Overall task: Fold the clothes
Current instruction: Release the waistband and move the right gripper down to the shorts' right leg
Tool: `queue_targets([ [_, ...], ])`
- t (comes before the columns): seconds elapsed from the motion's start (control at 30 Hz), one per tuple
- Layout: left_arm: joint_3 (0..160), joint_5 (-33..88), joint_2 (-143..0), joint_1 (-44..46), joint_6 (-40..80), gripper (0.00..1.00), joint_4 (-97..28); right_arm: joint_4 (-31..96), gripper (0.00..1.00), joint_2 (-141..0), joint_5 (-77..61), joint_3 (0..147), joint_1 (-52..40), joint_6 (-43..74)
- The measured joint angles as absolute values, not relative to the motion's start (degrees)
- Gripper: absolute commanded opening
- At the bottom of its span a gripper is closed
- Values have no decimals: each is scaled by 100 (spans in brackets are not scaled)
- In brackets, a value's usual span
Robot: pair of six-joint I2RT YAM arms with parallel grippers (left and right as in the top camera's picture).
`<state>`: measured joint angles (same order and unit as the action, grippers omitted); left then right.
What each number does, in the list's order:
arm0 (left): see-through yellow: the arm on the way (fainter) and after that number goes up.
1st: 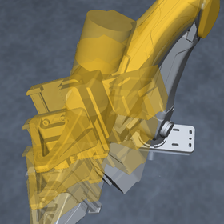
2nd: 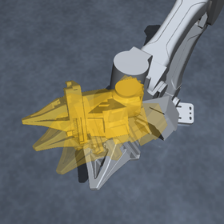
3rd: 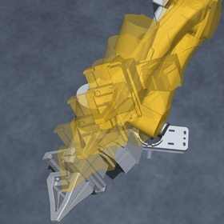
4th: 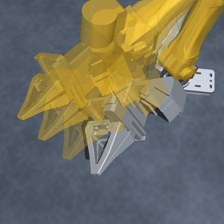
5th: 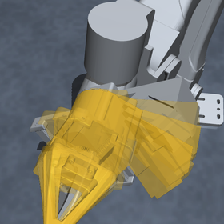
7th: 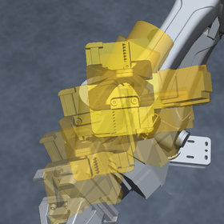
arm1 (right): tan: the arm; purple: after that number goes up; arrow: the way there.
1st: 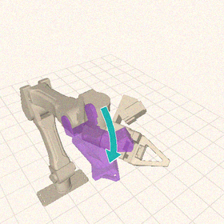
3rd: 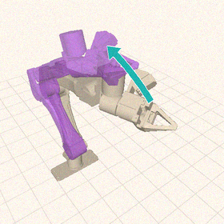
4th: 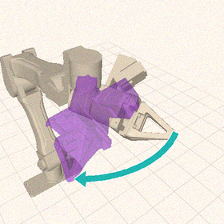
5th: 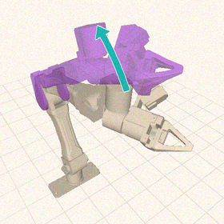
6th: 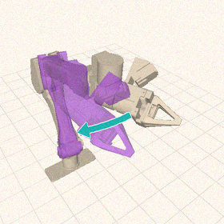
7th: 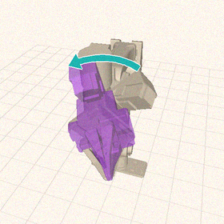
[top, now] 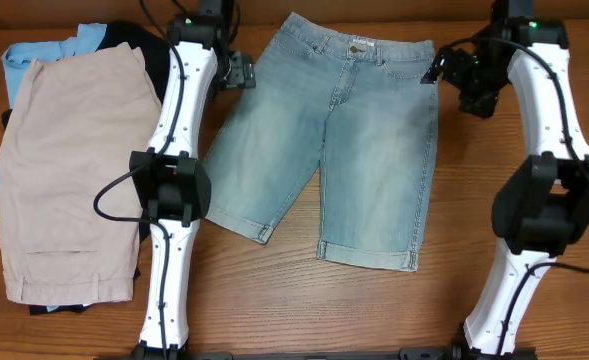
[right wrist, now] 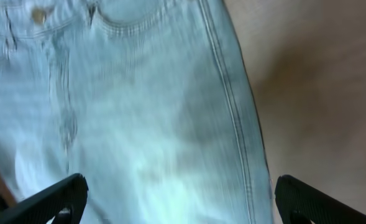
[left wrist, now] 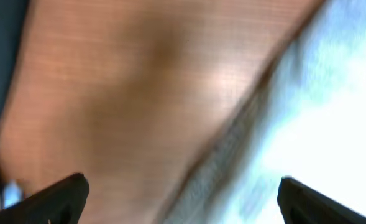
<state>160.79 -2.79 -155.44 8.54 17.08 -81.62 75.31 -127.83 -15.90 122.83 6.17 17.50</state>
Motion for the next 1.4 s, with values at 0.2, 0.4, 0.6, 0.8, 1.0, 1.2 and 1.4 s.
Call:
queue_targets([
  [0.2,16145,329,-15093,803,1466,100,-9664,8407,100,-12525,-1184,12348,246,1584],
  [0.4,16138,593,-14988,919,1219,100,-9666,8608,99,-12525,-832,12140,-530,1667],
  [0.6,15898,615,-14877,1160,1133,100,-9664,8490,100,-12438,-661,11456,-1118,1914],
  [0.8,14947,613,-14219,1197,1035,100,-9668,8403,99,-11950,-578,10648,-1647,2064],
  [1.0,14433,242,-13821,1197,915,99,-9572,7717,96,-11703,-727,9732,-1892,2213],
  [1.2,14381,235,-13821,1186,165,100,-8744,6877,95,-11705,-884,8569,-2058,2410],
  [1.4,14381,233,-13821,1188,-222,100,-8047,6123,95,-11636,-902,7817,-2045,2547],
])
